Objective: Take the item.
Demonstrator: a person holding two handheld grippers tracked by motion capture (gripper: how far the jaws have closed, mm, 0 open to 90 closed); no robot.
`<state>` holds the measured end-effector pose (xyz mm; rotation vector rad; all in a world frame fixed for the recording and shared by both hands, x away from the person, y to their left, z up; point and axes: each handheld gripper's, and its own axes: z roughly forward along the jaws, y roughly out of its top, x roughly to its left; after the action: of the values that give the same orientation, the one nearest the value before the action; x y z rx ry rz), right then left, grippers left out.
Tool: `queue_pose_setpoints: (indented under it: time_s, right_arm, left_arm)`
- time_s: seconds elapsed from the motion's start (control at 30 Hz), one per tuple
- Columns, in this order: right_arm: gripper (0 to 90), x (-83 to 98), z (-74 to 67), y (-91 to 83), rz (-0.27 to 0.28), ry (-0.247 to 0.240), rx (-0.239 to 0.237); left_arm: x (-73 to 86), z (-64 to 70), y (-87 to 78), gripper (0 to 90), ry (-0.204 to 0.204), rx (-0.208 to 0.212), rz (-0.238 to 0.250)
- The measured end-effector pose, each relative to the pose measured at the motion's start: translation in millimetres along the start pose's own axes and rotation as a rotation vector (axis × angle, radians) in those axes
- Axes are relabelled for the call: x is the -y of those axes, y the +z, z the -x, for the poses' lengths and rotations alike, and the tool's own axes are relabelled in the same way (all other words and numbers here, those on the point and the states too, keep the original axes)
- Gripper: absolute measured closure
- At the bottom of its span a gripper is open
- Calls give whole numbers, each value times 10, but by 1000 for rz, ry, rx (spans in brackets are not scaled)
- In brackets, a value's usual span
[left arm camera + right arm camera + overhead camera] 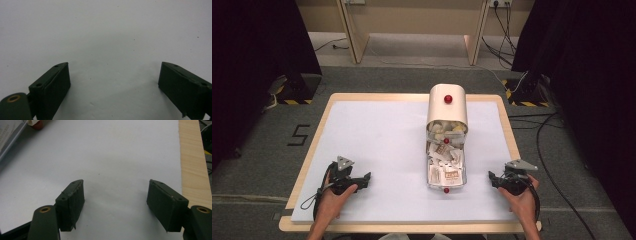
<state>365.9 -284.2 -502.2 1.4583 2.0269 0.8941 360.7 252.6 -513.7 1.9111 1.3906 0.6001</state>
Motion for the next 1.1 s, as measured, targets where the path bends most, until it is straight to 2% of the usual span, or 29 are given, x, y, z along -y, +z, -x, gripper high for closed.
queue_pose_setpoints:
  time_s: [0.63,0.87,1.1]
  right_arm:
    - [317,-25,-3,-15,0,4,7]
    - [344,-127,-68,-146,82,16,-1]
    - [361,-184,-155,-198,106,-1,-12]
  left_arm:
    - [0,-1,0,97,0,1,0]
    - [0,-1,0,97,0,1,0]
    - [0,-1,0,97,0,1,0]
